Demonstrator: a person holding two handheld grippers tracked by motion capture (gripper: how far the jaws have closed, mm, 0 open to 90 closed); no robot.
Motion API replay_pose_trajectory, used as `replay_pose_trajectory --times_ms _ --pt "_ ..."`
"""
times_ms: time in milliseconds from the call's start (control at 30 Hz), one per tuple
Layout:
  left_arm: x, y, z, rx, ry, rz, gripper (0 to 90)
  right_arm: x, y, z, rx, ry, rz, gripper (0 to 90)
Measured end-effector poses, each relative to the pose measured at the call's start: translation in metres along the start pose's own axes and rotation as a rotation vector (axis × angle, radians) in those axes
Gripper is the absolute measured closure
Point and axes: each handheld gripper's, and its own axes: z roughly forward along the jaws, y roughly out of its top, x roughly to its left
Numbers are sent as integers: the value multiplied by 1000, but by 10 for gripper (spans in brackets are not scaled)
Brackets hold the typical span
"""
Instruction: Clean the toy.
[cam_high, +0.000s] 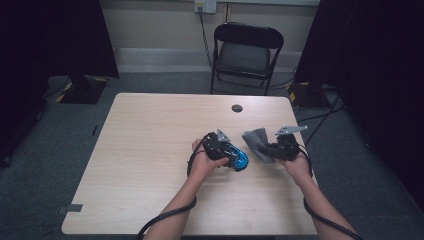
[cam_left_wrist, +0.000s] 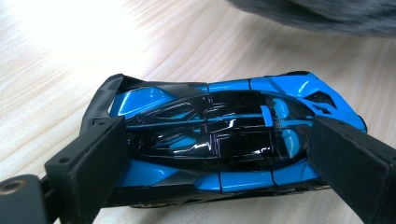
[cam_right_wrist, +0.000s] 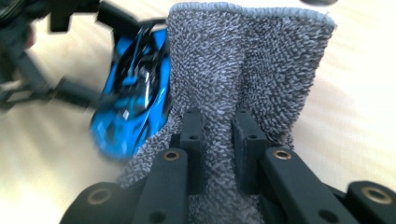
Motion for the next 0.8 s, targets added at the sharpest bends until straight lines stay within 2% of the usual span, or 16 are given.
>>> replay_pose_trajectory --times_ms 167,267,367,467,633,700,800 --pt "-1 1 0 4 3 2 54 2 20 25 13 -24 -19 770" --pt "-1 -1 0 -3 3 2 54 4 27 39 16 -22 -27 768" --pt "-1 -1 0 -6 3 2 55 7 33 56 51 -37 -87 768" --pt "-1 -1 0 -7 4 1 55 8 36 70 80 -35 -121 768" --pt "0 -1 0 -5 2 4 55 11 38 87 119 -17 -147 767" --pt "0 -2 0 -14 4 1 55 11 37 92 136 -12 -157 768" --pt "0 -2 0 -16 4 2 55 10 36 93 127 -7 -155 770"
